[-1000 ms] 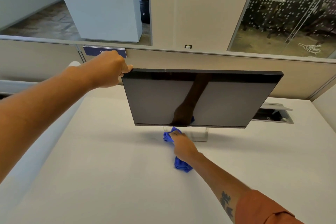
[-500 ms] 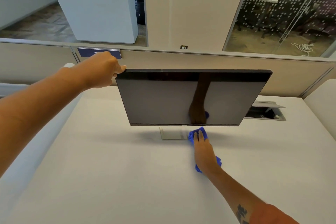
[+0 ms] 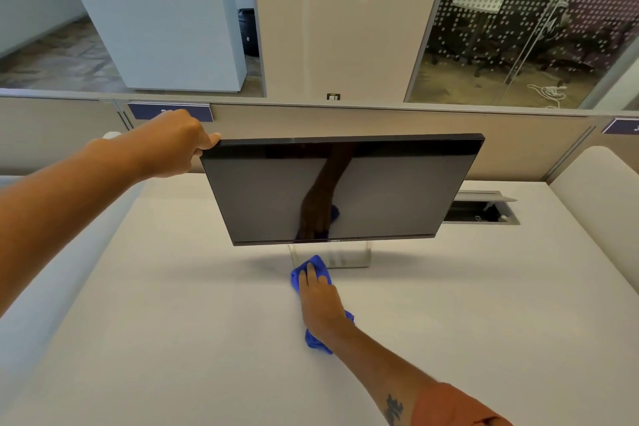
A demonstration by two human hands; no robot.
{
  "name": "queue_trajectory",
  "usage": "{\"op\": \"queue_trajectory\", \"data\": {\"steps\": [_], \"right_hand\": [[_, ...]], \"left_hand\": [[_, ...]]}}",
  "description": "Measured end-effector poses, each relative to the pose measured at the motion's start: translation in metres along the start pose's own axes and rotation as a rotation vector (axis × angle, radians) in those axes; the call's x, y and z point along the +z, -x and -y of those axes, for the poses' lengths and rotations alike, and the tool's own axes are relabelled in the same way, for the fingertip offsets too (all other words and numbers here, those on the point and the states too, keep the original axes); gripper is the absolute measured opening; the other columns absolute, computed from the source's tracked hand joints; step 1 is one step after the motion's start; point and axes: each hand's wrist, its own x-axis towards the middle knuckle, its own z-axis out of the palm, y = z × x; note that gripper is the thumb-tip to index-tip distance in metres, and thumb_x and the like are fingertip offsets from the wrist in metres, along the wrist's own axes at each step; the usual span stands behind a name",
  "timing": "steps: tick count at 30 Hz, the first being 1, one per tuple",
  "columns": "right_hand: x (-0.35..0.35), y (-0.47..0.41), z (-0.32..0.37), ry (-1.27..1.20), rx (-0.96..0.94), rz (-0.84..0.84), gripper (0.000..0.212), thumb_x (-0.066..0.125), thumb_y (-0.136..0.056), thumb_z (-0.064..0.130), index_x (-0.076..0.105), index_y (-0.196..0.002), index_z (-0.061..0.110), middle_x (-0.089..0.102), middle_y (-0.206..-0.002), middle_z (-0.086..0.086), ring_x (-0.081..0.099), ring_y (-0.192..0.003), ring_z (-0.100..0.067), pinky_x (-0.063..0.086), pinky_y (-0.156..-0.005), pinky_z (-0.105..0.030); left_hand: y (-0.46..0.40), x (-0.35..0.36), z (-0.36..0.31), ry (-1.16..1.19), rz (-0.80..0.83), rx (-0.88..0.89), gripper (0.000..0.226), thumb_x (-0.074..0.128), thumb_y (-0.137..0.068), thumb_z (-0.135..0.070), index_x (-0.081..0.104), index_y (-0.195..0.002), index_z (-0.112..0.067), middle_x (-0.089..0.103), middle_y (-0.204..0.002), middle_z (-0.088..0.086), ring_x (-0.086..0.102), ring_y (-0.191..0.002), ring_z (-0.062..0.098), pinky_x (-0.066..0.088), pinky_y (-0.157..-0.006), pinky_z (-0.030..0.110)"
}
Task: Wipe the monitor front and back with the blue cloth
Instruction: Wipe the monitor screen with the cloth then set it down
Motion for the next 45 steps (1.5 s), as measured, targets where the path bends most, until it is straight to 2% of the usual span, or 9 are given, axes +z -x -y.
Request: {"op": "queue_trajectory", "data": {"steps": [5, 12, 21, 25, 27, 29, 33, 36, 45], "right_hand": [[-0.004, 0.018, -0.044, -0.019, 0.029, -0.042, 0.067, 0.062, -0.103, 0.008, 0.032, -0.162, 0.020, 0.035, -0.167, -0.003, 0.054, -0.131, -0.028, 0.051, -0.106, -0.040], [-0.005, 0.032, -0.092, 0.009, 0.361, -0.101, 0.074, 0.062, -0.107, 0.020, 0.019, -0.167, 0.009, 0.028, -0.173, -0.012, 0.050, -0.144, -0.026, 0.050, -0.114, -0.034], [-0.004, 0.015, -0.025, -0.040, 0.213, -0.011, 0.074, 0.067, -0.103, 0.015, 0.025, -0.164, 0.004, 0.031, -0.171, -0.017, 0.054, -0.140, -0.029, 0.051, -0.114, -0.034], [-0.010, 0.009, -0.001, -0.324, 0.133, 0.020, 0.058, 0.064, -0.100, 0.005, 0.046, -0.154, 0.016, 0.051, -0.154, -0.009, 0.061, -0.126, -0.026, 0.056, -0.103, -0.034], [-0.019, 0.006, 0.002, -0.609, 0.187, 0.065, 0.041, 0.057, -0.103, 0.005, 0.059, -0.142, 0.018, 0.063, -0.131, -0.010, 0.064, -0.106, -0.022, 0.056, -0.091, -0.034], [-0.027, 0.008, -0.001, -0.955, 0.242, 0.163, 0.032, 0.053, -0.108, 0.011, 0.067, -0.135, 0.019, 0.069, -0.123, -0.009, 0.063, -0.099, -0.022, 0.054, -0.087, -0.035], [-0.032, 0.024, -0.019, -1.517, 0.310, 0.284, 0.030, 0.062, -0.107, 0.018, 0.070, -0.136, 0.022, 0.075, -0.129, -0.008, 0.071, -0.122, -0.032, 0.058, -0.108, -0.048], [-0.031, 0.033, -0.031, -1.617, 0.283, 0.234, 0.032, 0.067, -0.106, 0.018, 0.069, -0.136, 0.025, 0.077, -0.130, -0.002, 0.073, -0.121, -0.027, 0.058, -0.107, -0.049], [-0.046, 0.049, -0.065, -1.530, 0.259, 0.007, 0.041, 0.066, -0.106, 0.017, 0.056, -0.142, 0.034, 0.066, -0.139, 0.005, 0.068, -0.126, -0.022, 0.060, -0.105, -0.046]], "left_hand": [[0.003, -0.001, -0.002, 0.016, 0.012, -0.012, 0.041, 0.069, -0.085, 0.007, 0.069, -0.125, -0.003, 0.072, -0.074, 0.014, 0.046, -0.049, 0.014, 0.037, -0.060, 0.023], [0.003, -0.001, -0.002, 0.012, 0.030, -0.020, 0.044, 0.069, -0.085, 0.006, 0.068, -0.128, -0.004, 0.072, -0.078, 0.013, 0.044, -0.050, 0.010, 0.039, -0.062, 0.022], [0.005, -0.003, -0.005, -0.002, 0.005, -0.018, 0.047, 0.068, -0.085, 0.008, 0.066, -0.130, -0.005, 0.072, -0.080, 0.014, 0.044, -0.056, 0.014, 0.035, -0.062, 0.022], [0.007, -0.003, -0.006, -0.019, 0.014, -0.020, 0.054, 0.066, -0.086, 0.009, 0.060, -0.137, -0.006, 0.071, -0.080, 0.014, 0.046, -0.058, 0.015, 0.037, -0.064, 0.024], [0.007, -0.003, -0.007, -0.015, 0.026, -0.024, 0.054, 0.066, -0.086, 0.009, 0.060, -0.137, -0.005, 0.066, -0.075, 0.011, 0.047, -0.058, 0.015, 0.037, -0.064, 0.024], [0.006, -0.003, -0.007, -0.010, 0.034, -0.032, 0.052, 0.066, -0.086, 0.007, 0.061, -0.136, -0.006, 0.070, -0.081, 0.013, 0.049, -0.060, 0.015, 0.037, -0.065, 0.024], [0.006, -0.003, -0.008, -0.007, 0.031, -0.040, 0.050, 0.067, -0.085, 0.008, 0.063, -0.134, -0.005, 0.072, -0.083, 0.014, 0.046, -0.058, 0.014, 0.036, -0.063, 0.022], [0.006, -0.004, -0.008, -0.010, 0.029, -0.040, 0.049, 0.067, -0.085, 0.007, 0.065, -0.132, -0.006, 0.070, -0.081, 0.013, 0.044, -0.057, 0.014, 0.034, -0.061, 0.021], [0.006, -0.003, -0.009, -0.027, 0.053, -0.049, 0.050, 0.067, -0.085, 0.006, 0.063, -0.134, -0.006, 0.071, -0.080, 0.011, 0.045, -0.054, 0.011, 0.036, -0.059, 0.019]]}}
